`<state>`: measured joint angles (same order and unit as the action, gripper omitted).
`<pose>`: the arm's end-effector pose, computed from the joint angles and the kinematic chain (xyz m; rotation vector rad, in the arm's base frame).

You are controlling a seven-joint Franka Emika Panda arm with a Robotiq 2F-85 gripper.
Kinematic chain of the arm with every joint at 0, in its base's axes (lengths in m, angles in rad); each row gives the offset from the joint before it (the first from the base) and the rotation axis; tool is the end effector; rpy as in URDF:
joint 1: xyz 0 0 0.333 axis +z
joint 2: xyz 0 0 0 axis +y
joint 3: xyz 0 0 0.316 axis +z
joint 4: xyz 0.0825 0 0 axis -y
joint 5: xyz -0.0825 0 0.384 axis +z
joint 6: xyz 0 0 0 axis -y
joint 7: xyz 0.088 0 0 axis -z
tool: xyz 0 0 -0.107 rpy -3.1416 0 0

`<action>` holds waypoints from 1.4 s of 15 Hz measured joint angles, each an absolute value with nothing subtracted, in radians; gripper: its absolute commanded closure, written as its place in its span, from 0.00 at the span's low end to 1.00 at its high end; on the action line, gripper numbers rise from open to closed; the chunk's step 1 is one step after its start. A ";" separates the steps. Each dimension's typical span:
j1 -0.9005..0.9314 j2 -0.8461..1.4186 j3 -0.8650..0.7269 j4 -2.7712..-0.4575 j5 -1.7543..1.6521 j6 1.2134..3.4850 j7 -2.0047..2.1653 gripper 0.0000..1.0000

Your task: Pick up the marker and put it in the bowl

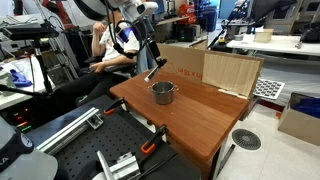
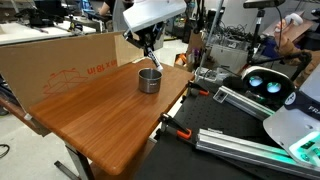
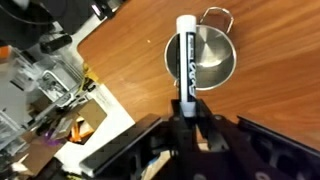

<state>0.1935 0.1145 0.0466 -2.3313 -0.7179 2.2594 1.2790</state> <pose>0.4891 0.1018 0.2784 2.5548 -0.6797 0.2938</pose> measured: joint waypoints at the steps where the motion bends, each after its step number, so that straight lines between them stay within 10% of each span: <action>1: 0.187 0.115 0.046 -2.333 -0.725 2.259 1.304 0.95; 21: 0.154 0.308 0.017 -2.148 -0.736 2.255 1.435 0.95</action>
